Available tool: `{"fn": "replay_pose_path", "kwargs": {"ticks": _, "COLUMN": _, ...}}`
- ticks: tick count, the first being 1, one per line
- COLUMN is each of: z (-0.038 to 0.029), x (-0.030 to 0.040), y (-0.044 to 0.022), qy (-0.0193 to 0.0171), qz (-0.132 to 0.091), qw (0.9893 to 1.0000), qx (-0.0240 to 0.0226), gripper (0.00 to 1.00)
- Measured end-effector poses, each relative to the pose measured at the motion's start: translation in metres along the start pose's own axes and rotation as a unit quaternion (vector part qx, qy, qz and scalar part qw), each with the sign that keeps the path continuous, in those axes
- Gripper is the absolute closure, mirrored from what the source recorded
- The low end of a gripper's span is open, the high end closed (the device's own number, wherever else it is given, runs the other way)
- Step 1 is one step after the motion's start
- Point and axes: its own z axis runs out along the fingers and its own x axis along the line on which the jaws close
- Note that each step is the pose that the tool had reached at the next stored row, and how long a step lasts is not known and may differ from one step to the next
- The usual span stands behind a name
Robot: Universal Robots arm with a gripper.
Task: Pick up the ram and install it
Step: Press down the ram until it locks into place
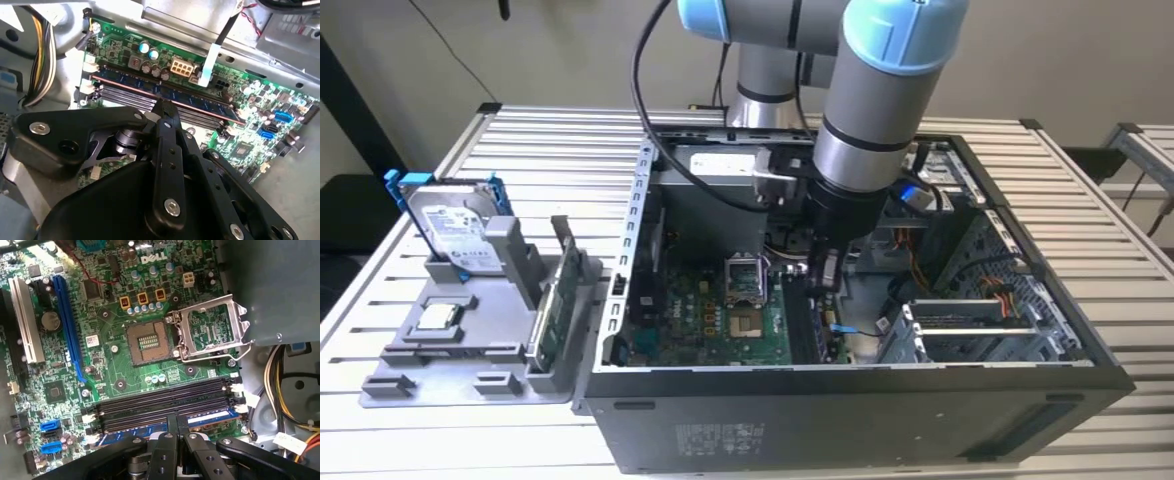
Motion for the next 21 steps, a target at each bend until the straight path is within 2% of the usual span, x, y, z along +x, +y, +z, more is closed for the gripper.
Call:
{"fn": "replay_pose_path", "kwargs": {"ticks": 6, "z": -0.0001, "x": -0.0002, "y": -0.0013, "qy": -0.0021, "qz": -0.024, "qw": 0.9997, "qx": -0.0006, "gripper": 0.89}}
{"fn": "replay_pose_path", "kwargs": {"ticks": 11, "z": 0.0003, "x": -0.0006, "y": -0.0027, "qy": -0.0021, "qz": -0.047, "qw": 0.9989, "qx": -0.0004, "gripper": 0.89}}
{"fn": "replay_pose_path", "kwargs": {"ticks": 17, "z": 0.0019, "x": -0.0009, "y": -0.0036, "qy": -0.0020, "qz": -0.048, "qw": 0.9989, "qx": -0.0003, "gripper": 0.89}}
{"fn": "replay_pose_path", "kwargs": {"ticks": 21, "z": 0.0032, "x": -0.0010, "y": -0.0067, "qy": -0.0016, "qz": -0.048, "qw": 0.9989, "qx": -0.0016, "gripper": 0.89}}
